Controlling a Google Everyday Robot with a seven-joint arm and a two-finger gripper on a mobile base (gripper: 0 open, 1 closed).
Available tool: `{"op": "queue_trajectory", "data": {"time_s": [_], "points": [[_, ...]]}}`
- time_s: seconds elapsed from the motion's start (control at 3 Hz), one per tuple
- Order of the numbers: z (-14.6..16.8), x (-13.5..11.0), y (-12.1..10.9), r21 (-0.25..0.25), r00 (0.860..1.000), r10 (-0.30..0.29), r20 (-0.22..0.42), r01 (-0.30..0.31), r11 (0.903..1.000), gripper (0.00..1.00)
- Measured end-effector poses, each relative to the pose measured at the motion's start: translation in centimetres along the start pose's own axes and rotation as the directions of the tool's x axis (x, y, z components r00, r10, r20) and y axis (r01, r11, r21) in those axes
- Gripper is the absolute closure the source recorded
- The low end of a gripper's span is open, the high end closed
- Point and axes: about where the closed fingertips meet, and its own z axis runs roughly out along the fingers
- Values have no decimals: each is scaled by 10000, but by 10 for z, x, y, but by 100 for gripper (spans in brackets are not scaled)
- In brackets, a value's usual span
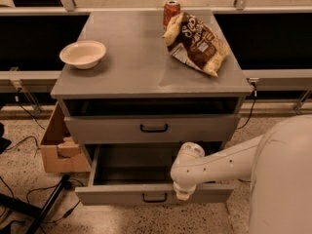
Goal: Open middle drawer
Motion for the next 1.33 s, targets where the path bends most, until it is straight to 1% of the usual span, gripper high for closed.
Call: {"op": "queue_trajectory", "data": {"time_s": [0.33,0.67,1.0,1.33], "points": [[0,0,0,0,10000,0,0,0,10000,100],[-8,16,24,-72,9999,98,73,-97,9999,100],[-7,16,24,-72,9999,98,73,-97,9999,100],[-13,33,46,-189,9996,257,130,-254,9995,100]]}}
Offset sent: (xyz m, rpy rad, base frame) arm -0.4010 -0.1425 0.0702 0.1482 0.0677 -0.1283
